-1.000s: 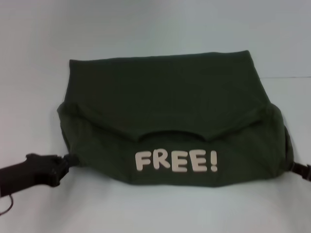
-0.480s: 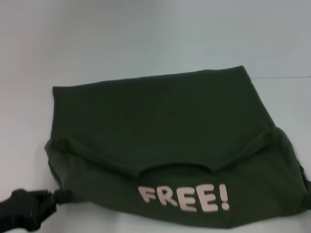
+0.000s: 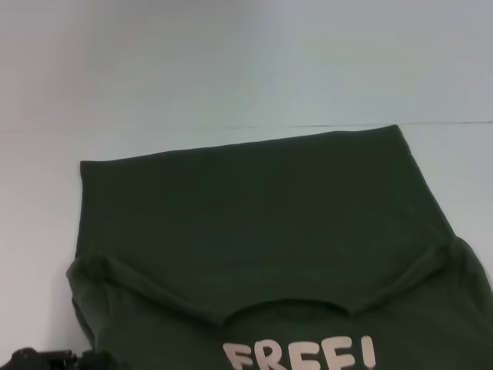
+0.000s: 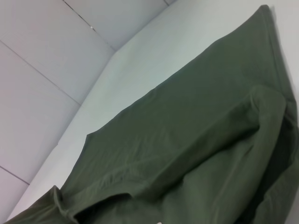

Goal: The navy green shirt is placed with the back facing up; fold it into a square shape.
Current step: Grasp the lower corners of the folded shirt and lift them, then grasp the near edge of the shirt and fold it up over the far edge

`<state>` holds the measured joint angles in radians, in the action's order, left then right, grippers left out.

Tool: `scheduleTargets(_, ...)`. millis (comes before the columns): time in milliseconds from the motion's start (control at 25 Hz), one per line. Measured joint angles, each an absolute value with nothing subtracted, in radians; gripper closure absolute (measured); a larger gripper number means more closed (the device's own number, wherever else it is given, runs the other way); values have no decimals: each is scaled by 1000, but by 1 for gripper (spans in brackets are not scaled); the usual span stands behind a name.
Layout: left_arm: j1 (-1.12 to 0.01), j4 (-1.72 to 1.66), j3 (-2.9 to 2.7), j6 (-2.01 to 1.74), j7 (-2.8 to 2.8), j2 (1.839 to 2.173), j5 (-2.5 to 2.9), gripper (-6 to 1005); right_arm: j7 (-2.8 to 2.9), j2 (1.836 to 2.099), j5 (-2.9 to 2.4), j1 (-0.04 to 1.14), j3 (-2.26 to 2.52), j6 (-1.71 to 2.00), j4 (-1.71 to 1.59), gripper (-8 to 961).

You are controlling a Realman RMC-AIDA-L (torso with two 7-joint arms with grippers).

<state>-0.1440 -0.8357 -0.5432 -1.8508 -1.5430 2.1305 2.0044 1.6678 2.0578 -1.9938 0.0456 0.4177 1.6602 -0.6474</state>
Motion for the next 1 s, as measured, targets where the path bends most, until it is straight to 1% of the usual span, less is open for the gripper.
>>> scheduleTargets(120,-142,-826,-543,-1861,-1542,2127,2023,995,1650,2066,-2044,35,360,1698,-647,917)
scheduleTargets(440,-150,-825,-545,-1873,-1540,2124,2072,995,1596,2080,-2125,14,238,1773,-646,916)
scheduleTargets(560,-177,-818,-542,-1864,-1547,2112,2072,995,1583,2078,-2127,24,218,1775,-637,916)
scheduleTargets(800,-270,-800,-541,-1795,-1578,2079,2072,996,1584,2077,-2121,124,152,1746,-630,915)
scheduleTargets(880,-310,-800,-540,-1771,-1586,2064,2072,996,1590,2069,-2121,176,135,1719,-615,915)
scheduleTargets(1000,-376,-796,-533,-1715,-1608,2046,2072,996,1599,2050,-2121,256,116,1667,-582,915)
